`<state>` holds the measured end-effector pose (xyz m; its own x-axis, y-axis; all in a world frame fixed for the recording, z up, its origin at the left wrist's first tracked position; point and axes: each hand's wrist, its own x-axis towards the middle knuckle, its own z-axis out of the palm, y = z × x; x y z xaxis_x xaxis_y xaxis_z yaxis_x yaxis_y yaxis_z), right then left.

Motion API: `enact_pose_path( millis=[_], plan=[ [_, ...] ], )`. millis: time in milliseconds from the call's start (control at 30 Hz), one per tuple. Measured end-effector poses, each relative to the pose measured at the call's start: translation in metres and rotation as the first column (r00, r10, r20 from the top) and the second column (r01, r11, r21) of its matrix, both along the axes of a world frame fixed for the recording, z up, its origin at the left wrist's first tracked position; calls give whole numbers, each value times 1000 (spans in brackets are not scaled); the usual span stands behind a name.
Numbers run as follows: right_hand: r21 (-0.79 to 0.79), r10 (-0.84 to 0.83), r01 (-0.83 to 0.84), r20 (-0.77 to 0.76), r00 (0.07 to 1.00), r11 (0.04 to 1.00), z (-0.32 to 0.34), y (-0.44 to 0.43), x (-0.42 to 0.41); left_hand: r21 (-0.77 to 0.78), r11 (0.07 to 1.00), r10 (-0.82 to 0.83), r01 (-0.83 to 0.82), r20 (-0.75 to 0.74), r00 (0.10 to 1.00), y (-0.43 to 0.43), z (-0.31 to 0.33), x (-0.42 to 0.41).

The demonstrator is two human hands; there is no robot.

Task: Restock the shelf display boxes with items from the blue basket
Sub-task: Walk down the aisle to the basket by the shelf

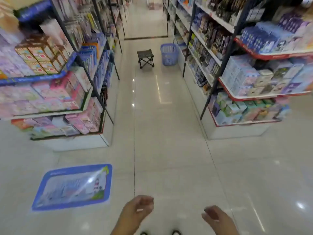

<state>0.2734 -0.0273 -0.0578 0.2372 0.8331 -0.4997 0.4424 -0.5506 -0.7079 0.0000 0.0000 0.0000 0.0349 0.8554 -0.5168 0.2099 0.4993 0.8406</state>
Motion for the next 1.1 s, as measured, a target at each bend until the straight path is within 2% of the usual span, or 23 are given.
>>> enact_pose_path(
  millis=[167,300,500,800,933,1100],
  plan=[
    [112,204,-198,-41,978,974,23,68,-40,87,994,72,-73,10,997,39,3,-23],
    [227,256,-235,-67,964,945,44,121,-62,113,987,108,-112,41,993,73,4,-39],
    [226,166,-140,-99,981,964,44,195,-77,146,987,54,-61,52,997,175,6,-57],
    [163,1,7,-48,999,987,35,287,-48,152,988,-46,37,59,997,322,18,-48],
    [165,-8,17,-56,998,986,28,357,-36,152,988,-43,37,34,999,386,10,-37],
    [207,86,-66,-92,992,976,34,473,-34,157,987,36,-37,8,999,466,7,-34]
  ],
)
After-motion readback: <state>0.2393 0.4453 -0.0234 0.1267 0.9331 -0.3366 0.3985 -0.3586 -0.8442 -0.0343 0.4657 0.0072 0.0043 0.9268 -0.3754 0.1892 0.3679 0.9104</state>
